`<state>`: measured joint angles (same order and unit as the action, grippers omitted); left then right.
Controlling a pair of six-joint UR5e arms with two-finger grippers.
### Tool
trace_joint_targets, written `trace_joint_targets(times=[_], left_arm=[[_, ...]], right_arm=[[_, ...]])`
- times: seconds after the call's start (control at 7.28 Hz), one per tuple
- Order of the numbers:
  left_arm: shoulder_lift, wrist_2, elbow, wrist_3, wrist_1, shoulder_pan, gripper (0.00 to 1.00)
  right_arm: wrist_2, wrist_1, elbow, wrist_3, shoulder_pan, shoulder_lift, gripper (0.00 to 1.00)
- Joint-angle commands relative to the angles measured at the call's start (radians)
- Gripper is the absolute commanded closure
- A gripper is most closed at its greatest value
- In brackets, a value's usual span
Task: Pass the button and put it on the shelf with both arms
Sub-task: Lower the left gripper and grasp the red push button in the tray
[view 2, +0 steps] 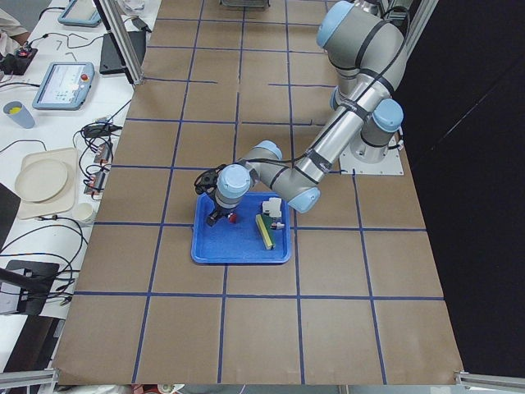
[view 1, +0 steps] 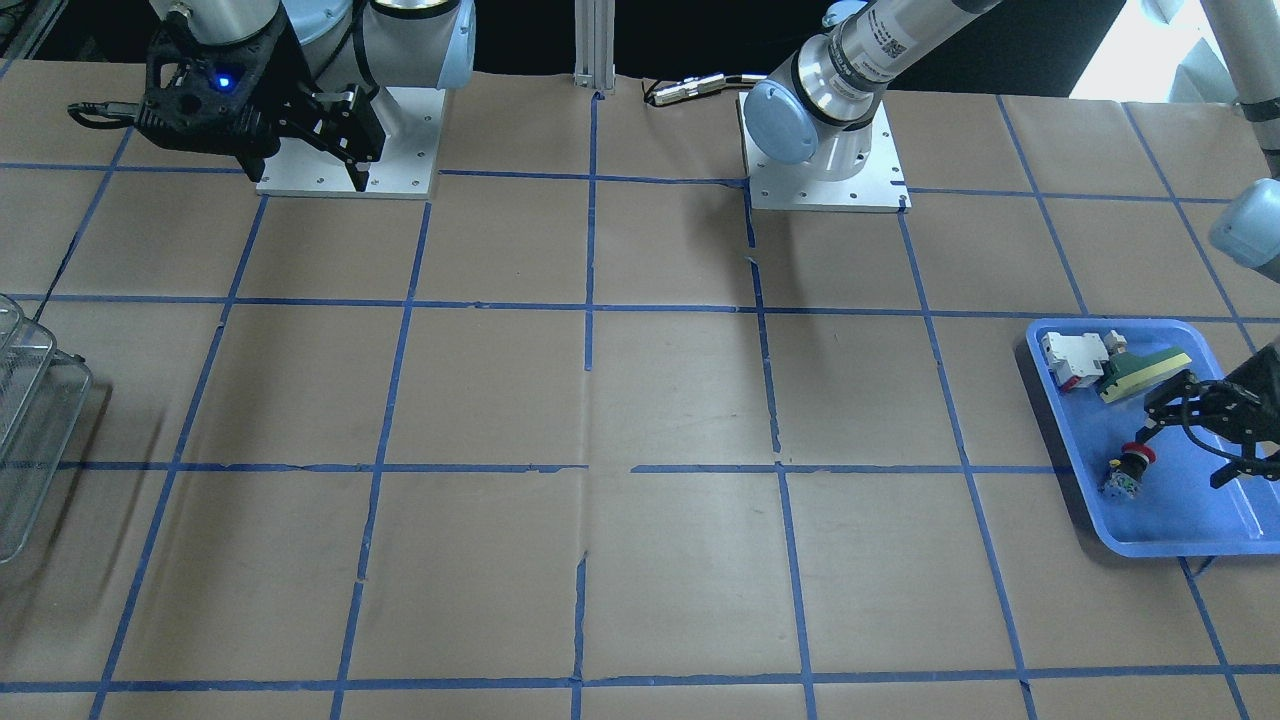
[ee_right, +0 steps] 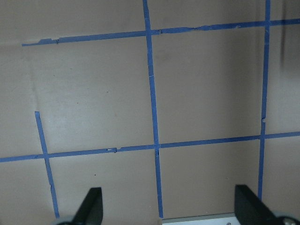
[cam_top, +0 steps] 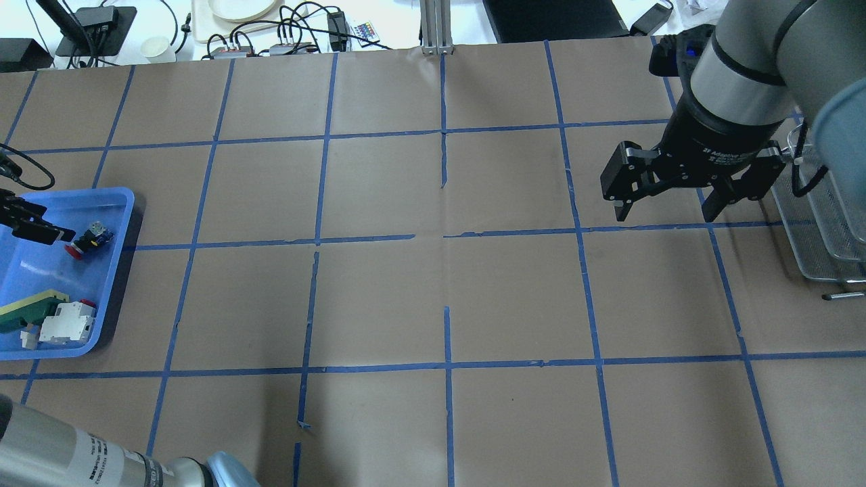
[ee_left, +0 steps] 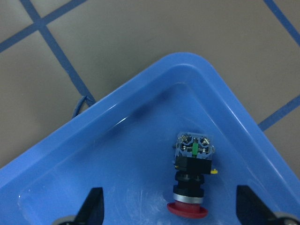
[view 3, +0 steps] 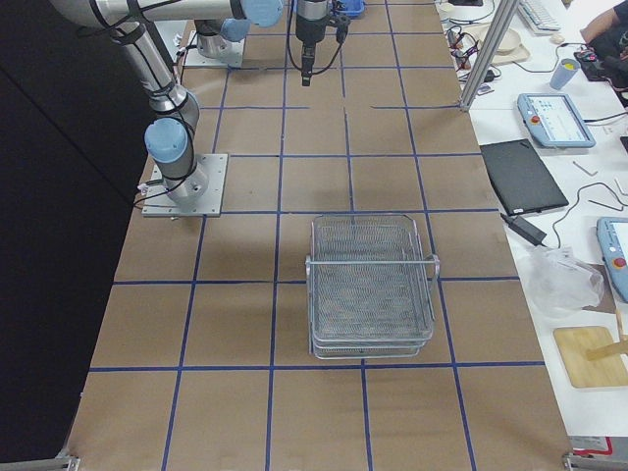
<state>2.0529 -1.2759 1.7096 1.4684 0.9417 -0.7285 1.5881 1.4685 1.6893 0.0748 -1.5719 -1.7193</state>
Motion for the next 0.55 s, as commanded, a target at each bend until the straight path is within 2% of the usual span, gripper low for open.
trace_joint_targets(times=[0.0, 0.27, 0.41], left_arm=[[0.006, 0.042, 0.094, 0.010, -0.119, 0.038, 0.02], [0.021, 0.047, 0.116, 0.010, -0.156, 0.043, 0.02], [0.021, 0.047, 0.119, 0.010, -0.155, 0.043, 0.02]], right_arm=[[-0.002, 0.059, 0.010, 0.014, 0.000, -0.003, 0.00], [-0.029, 0.061, 0.010, 0.133, 0.003, -0.002, 0.00], [-0.109, 0.055, 0.012, 0.190, 0.001, 0.000, 0.00]])
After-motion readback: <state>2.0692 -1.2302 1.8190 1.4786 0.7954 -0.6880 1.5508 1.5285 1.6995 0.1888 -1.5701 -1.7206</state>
